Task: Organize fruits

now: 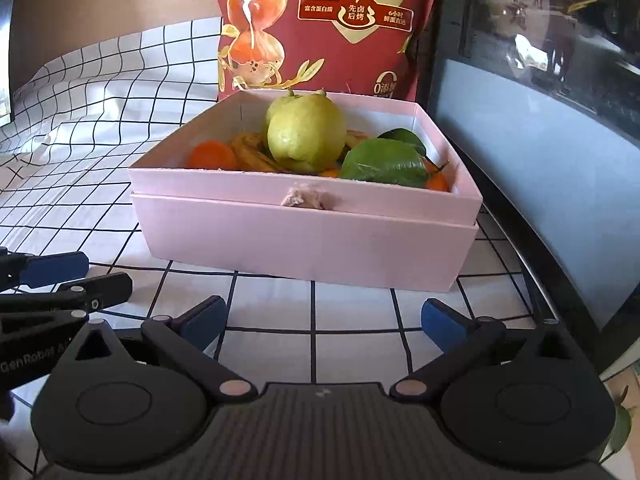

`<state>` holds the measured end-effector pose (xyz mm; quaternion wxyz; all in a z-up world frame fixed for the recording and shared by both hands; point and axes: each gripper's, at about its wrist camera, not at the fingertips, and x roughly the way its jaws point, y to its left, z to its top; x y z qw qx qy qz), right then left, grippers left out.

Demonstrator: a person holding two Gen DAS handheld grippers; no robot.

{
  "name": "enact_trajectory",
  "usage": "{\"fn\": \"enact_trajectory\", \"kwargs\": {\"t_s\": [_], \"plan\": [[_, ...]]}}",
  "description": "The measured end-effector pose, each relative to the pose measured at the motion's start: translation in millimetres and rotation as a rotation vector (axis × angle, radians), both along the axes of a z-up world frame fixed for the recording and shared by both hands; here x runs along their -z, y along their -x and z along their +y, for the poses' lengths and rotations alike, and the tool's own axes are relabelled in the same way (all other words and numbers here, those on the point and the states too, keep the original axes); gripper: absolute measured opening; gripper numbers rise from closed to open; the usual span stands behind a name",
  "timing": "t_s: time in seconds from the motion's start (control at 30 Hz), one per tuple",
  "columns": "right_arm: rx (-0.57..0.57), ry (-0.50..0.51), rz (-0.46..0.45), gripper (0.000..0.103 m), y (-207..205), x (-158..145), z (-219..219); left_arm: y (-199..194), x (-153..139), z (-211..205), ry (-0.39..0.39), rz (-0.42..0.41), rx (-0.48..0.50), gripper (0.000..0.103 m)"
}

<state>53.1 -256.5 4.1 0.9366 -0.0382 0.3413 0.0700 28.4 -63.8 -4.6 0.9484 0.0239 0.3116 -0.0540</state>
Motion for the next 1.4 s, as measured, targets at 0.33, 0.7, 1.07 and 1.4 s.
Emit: {"fn": "enact_trajectory", "kwargs": {"t_s": [0.33,0.7,1.07,1.4], "plan": [[0.015,-0.026,0.011,0.103,-0.5,-0.4,-3.1,-0.1,-0.1,-0.3,-0.001,0.000,-0.002,0.048],[0.016,-0.026,0.011,0.103,-0.3,-0.4,-3.2,0.0,-0.7,0.4,-0.007,0.000,-0.001,0.048],[0.016,-0.026,0.011,0.103,-0.3,-0.6,-3.3,0.0,-0.4,0.1,-0.007,0.000,0.000,0.048],[0.016,-0.026,0.012,0.103,-0.4,-0.7,-3.4,0.0,-0.4,0.3,-0.007,0.000,0.000,0.048]]}}
